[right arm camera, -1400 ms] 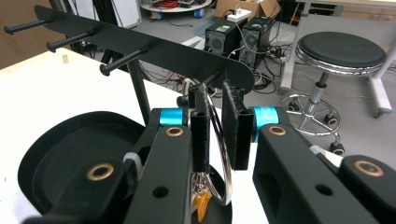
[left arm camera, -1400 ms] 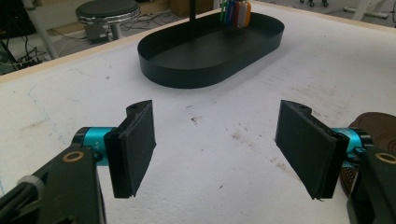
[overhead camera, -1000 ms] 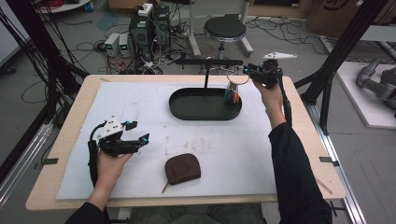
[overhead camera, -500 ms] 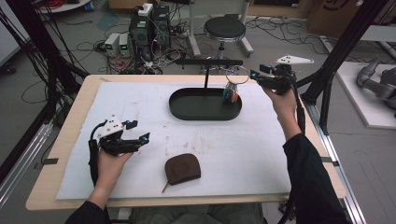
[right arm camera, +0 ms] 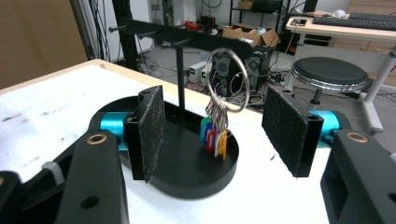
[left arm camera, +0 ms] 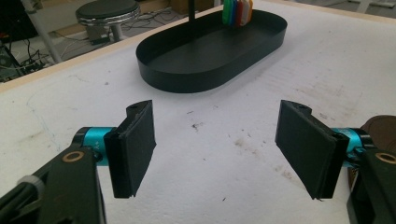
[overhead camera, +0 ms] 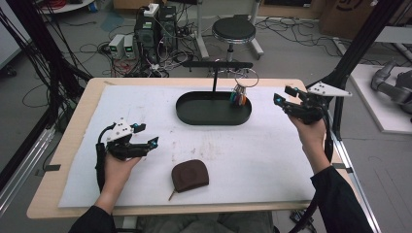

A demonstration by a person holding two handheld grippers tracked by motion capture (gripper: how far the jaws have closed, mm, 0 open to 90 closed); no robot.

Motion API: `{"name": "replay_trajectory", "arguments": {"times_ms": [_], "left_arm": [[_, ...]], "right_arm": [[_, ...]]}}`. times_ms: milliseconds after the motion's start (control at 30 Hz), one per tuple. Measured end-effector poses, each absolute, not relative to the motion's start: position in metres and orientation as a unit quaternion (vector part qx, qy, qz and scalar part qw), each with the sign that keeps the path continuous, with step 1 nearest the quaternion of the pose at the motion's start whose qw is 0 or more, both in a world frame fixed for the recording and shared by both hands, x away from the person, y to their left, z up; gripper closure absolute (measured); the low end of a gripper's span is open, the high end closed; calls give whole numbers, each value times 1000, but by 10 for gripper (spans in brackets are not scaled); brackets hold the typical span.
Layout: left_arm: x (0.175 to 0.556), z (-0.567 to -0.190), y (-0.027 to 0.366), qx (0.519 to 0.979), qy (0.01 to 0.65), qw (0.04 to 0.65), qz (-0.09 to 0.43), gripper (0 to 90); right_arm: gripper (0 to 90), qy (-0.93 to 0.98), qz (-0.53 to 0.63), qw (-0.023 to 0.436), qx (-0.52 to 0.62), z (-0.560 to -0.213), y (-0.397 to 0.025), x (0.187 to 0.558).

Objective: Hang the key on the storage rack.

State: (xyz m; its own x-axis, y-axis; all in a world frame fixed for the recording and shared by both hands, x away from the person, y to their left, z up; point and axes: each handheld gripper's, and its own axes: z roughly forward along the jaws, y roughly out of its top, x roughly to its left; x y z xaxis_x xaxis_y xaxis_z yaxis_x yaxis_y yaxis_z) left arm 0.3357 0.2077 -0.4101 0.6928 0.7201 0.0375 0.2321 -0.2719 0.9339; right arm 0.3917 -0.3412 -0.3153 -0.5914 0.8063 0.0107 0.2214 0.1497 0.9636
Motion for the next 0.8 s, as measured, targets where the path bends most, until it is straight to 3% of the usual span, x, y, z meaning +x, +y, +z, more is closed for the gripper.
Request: {"name": "replay_trajectory", "arguments": {"times_ms": [400, 800], "left_arm": [[332, -405, 206, 760, 320, 524, 212, 286], [331, -404, 203, 752, 324, 538, 201, 286]], "right_arm": [[349, 706, 530, 284, 374, -360, -348, 347], [379, 710, 515, 296, 378, -380, -348, 337]]}}
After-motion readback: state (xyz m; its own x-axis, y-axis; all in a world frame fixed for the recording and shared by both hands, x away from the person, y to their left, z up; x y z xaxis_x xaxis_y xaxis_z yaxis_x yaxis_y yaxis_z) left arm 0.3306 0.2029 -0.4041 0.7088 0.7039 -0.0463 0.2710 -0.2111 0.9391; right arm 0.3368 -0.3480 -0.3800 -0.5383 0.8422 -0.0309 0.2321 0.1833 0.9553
